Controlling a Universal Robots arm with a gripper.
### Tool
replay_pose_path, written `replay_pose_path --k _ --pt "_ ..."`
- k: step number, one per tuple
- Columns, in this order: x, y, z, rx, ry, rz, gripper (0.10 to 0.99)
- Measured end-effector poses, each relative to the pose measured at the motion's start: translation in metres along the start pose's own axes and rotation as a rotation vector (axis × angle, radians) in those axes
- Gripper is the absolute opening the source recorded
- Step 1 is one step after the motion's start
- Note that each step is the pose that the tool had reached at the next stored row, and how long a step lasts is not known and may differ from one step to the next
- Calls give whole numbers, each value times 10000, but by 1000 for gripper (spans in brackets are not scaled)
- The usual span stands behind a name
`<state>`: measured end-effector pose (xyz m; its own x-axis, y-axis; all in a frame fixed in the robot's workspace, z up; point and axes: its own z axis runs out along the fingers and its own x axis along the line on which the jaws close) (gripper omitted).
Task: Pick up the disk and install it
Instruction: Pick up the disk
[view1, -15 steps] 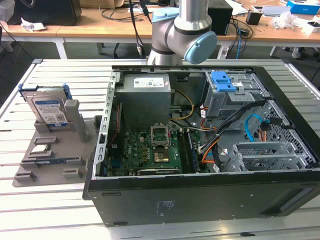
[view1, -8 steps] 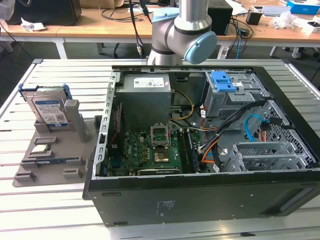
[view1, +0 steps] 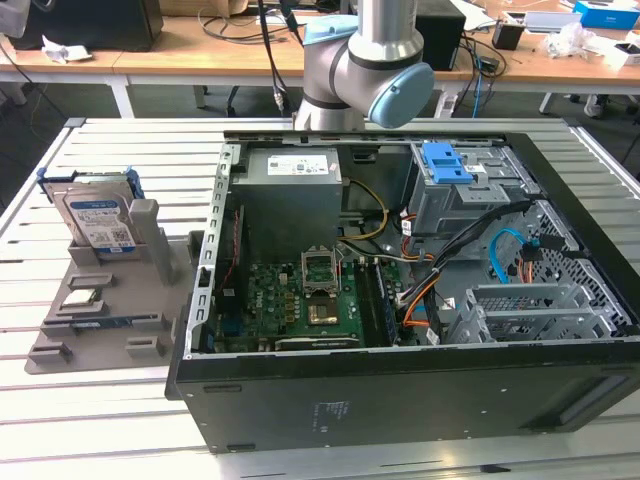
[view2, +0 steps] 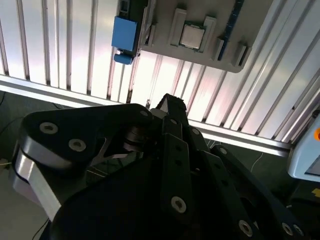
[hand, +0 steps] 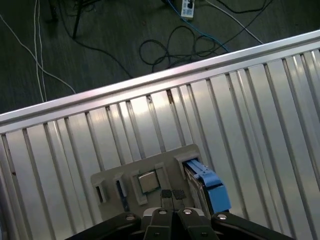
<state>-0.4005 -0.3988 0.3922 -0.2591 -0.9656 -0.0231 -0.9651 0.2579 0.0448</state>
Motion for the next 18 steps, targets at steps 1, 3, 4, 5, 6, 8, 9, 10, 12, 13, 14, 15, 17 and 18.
replay_pose_path --k 1,3,4,5,6,8,9,10,12,13,14,15,17,18 --pt "0 0 0 -1 2 -43 106" --pt "0 0 0 -4 7 -171 106" --pt "0 0 0 -5 8 -179 106" --pt "0 0 0 -6 12 -260 106" --pt "0 -1 0 -8 16 -363 106" --pt "0 0 0 -17 33 -729 106" --pt "0 0 0 -21 41 -920 106" --pt "0 0 0 -29 54 -1216 106" --pt "0 0 0 -32 60 -1335 106" --pt "0 0 0 -31 60 -1338 106" --pt "0 0 0 -31 60 -1344 106" --pt "0 0 0 -32 60 -1349 106" --pt "0 0 0 -32 61 -1360 169" --pt "0 0 0 -32 61 -1362 235"
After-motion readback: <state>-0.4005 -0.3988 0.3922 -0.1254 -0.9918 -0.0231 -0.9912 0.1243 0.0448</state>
